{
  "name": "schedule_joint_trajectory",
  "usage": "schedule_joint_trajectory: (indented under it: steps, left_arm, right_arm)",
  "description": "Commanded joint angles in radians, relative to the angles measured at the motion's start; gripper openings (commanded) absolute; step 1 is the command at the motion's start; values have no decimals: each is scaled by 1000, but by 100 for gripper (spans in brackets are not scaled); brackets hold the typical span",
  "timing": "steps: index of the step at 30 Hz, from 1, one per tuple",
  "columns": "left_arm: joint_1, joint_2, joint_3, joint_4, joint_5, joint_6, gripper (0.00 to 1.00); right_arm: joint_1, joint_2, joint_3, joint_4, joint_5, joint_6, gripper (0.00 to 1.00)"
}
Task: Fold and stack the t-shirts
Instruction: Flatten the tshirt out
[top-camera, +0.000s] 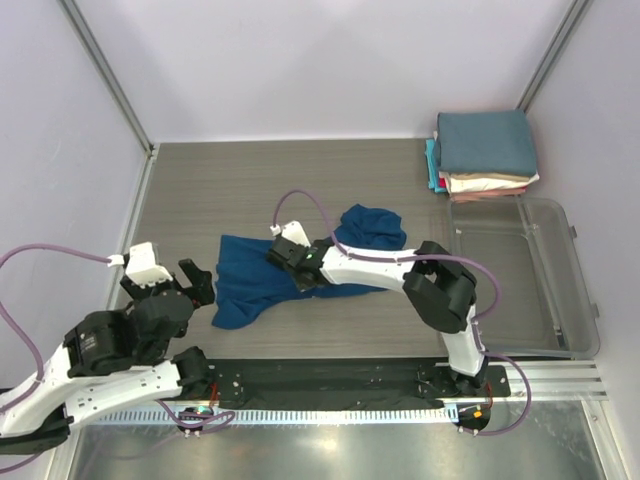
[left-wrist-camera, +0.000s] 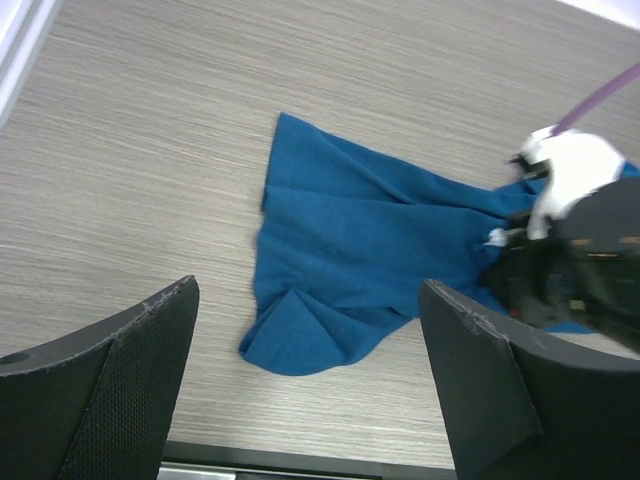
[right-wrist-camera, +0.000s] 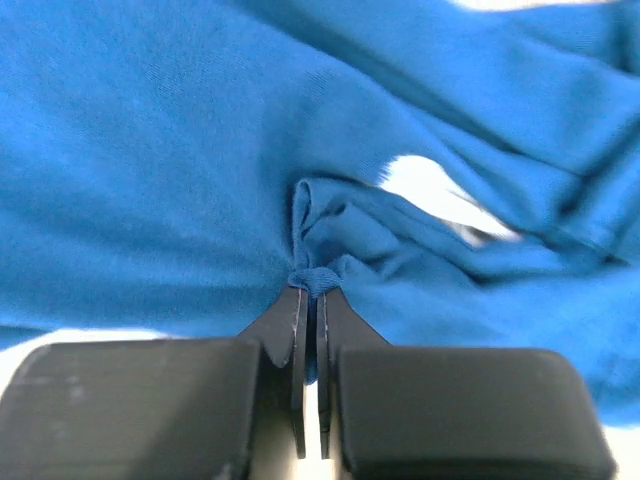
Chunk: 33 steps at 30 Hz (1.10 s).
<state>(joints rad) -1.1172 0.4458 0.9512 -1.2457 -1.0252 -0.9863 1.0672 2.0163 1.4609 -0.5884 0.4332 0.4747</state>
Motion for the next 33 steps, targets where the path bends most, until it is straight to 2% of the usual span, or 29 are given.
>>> schedule_joint_trajectory:
  steps: [1,3,4,5,11,13,14,15,17,20,21,22,25,27,29,30,32,33]
  left_arm:
    - [-3,68,0,35,-21,8,90]
    - [-3,114,7,28,-10,3,89]
    - [-3,137,15,22,-7,0,89]
    - [-3,184,20,11,-3,-23,89]
    - [-1,252,-34,130,65,-22,89]
    - [2,258,-55,179,86,-28,89]
    - [3,261,-74,186,92,-35,89]
    - [11,272,-83,192,103,-44,89]
    - [31,294,-113,198,128,-66,90]
    - [147,349,-150,239,253,-40,90]
    - [243,364,-181,286,308,-20,90]
    - [294,384,-199,320,408,6,90]
    - [480,438,-262,454,569,87,89]
    - [606,476,-269,549,631,139,89]
    - [686,560,-262,619,718,167,89]
    - [773,602,-261,702,759,185,88]
    - [889,730,-235,802,874,189,81]
    - [911,773,-220,831,893,195,79]
  right_arm:
    - [0,-189,42,-103,134,-13,1]
    - [-4,-263,7,-134,202,-15,1]
    - [-9,-350,-16,-139,206,-21,2]
    - [-28,-391,-61,-140,188,-25,8]
    - [-92,-687,-247,-133,58,-56,24]
    - [-99,-728,-295,-123,24,-48,15]
    - [-99,-766,-344,-120,18,-44,4]
    - [-99,-783,-367,-119,19,-25,1]
    - [-101,-832,-443,-119,67,7,1]
    - [-136,-994,-558,-119,206,119,1]
    - [-163,-1045,-579,-111,216,136,1]
    - [-218,-1117,-597,-105,214,137,1]
    - [-280,-1188,-623,-96,202,96,1]
    - [-306,-1183,-626,-97,205,73,1]
    - [-322,-1147,-628,-93,191,56,1]
    - [-334,-1130,-629,-79,165,50,1]
    - [-339,-1088,-634,-56,139,39,1]
    - [-345,-1079,-634,-32,119,35,1]
